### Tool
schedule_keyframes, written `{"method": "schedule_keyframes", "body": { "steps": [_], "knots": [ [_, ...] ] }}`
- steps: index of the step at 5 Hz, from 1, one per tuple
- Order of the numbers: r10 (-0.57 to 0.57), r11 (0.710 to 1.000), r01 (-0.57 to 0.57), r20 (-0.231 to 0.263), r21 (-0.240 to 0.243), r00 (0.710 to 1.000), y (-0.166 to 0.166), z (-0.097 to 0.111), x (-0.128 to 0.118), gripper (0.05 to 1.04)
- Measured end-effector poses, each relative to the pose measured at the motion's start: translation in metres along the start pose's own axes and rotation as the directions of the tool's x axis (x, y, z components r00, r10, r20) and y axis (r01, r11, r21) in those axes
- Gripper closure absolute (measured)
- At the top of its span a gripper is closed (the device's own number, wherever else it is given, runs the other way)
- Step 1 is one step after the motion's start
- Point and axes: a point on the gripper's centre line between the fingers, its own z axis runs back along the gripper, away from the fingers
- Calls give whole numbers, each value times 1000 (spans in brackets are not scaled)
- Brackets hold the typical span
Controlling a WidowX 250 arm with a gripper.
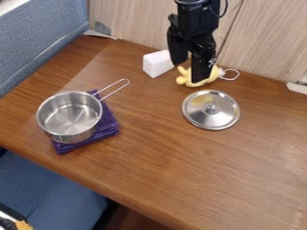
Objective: Remove the silver pot from the towel and place it on the left side of the table
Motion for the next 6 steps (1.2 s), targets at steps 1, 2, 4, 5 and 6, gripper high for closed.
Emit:
{"method": "schedule_keyframes", "body": {
  "steps": [1, 2, 4, 5, 6],
  "knots": [
    [0, 1000, 0, -27, -21, 1000, -2, -11, -3, 83],
    [-21, 998, 18, -50, -60, 999, -1, -20, -24, 83],
    [9, 1000, -8, -79, 16, 997, 6, -2, -52, 83],
    [68, 996, -60, -117, 68, 991, 7, 1, -78, 83],
    [161, 984, -150, -125, 92, 979, 5, 7, -104, 83]
  ]
}}
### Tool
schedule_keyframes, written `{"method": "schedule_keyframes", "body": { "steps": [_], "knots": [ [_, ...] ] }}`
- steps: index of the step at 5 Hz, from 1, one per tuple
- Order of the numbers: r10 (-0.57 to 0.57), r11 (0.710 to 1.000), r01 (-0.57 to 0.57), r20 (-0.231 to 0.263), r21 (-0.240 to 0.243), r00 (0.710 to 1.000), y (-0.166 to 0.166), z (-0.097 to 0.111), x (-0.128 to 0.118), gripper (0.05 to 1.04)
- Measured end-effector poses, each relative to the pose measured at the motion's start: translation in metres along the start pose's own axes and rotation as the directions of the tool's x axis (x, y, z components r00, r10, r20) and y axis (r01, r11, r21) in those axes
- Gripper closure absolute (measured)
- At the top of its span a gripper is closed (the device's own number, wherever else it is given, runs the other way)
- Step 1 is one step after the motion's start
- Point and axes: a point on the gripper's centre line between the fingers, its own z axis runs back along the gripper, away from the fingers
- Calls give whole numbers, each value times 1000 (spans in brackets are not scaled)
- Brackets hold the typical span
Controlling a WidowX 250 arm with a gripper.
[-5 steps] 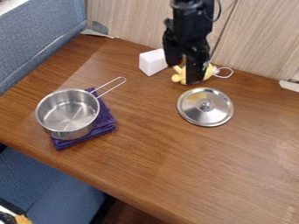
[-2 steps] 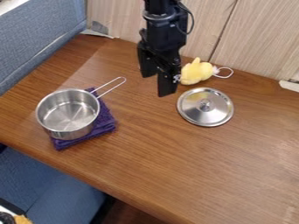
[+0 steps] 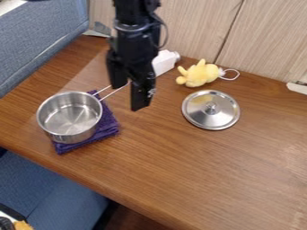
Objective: Remove the silver pot from the towel and place it on the left side of the table
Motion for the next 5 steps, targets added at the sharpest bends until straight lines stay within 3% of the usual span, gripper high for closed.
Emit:
{"method": "schedule_keyframes", "body": {
  "steps": [2, 4, 5],
  "knots": [
    [205, 979, -205, -67, 3, 977, 30, -22, -41, 83],
    [272, 962, -267, -107, 58, 956, 42, -55, -50, 83],
    [243, 970, -242, -142, 25, 960, 37, -74, -52, 83]
  ]
}}
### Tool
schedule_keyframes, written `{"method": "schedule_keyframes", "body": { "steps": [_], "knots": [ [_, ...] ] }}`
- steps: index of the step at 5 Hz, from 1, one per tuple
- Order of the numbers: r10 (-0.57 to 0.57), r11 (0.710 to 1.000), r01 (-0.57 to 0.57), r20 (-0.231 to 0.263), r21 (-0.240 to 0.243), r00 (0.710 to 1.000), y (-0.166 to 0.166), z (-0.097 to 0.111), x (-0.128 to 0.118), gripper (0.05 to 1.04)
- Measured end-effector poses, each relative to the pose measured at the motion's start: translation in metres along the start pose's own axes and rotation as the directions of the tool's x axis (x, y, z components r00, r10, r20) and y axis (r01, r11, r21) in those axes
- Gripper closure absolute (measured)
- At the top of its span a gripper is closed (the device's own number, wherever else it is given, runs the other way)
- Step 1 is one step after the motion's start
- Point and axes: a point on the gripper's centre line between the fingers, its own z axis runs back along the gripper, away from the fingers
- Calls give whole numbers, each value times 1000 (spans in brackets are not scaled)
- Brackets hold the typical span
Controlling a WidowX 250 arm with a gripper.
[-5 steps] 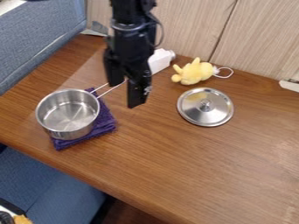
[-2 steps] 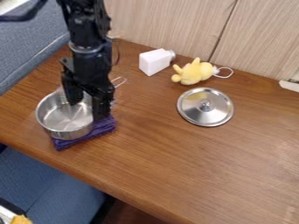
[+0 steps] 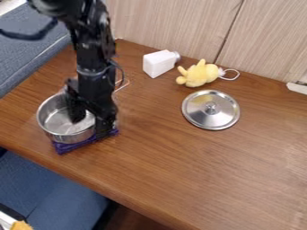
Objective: Remove the silver pot from the towel and place it on the left side of the table
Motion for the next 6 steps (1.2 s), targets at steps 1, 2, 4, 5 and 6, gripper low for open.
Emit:
{"method": "schedule_keyframes", "body": {
  "steps": [1, 2, 4, 5, 6],
  "knots": [
    [-11, 1000, 11, -9, -10, 1000, -2, -12, 2, 121],
    [-11, 1000, 11, 2, -18, 1000, -3, -13, 4, 396],
    [-17, 1000, 17, 10, -22, 1000, -6, -11, 5, 835],
    [-19, 999, 20, 29, -39, 999, -6, -9, 6, 950],
    [-21, 998, 25, 58, -65, 998, -4, -4, 5, 994]
  ]
}}
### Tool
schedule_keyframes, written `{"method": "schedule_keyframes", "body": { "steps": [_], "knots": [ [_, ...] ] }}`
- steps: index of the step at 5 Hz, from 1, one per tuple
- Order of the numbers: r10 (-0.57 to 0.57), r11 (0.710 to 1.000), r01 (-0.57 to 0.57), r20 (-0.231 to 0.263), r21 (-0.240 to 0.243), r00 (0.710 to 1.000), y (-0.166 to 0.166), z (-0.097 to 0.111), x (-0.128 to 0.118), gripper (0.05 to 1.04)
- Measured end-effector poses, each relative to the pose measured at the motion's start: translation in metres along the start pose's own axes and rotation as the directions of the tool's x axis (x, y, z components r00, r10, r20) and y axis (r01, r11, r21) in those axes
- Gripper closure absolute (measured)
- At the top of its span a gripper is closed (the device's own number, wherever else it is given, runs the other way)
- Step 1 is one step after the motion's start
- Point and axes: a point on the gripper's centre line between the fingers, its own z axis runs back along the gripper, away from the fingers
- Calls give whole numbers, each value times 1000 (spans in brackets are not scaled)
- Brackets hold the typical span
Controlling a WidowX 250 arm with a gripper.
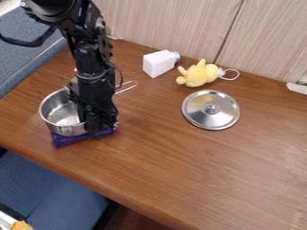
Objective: Remove the silver pot from the towel and place it on the left side of the table
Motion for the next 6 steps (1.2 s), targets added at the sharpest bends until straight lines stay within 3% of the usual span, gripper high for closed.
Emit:
{"method": "schedule_keyframes", "body": {
  "steps": [2, 3, 5, 6],
  "knots": [
    [8, 1000, -8, 24, -5, 1000, 7, 11, 1, 998],
    [-10, 1000, 9, 68, 8, 998, 7, 26, 4, 999],
    [-158, 985, 167, 174, -39, 972, -49, 59, 25, 999],
    [-241, 965, 256, 199, -56, 950, -92, 65, 31, 999]
  ]
}}
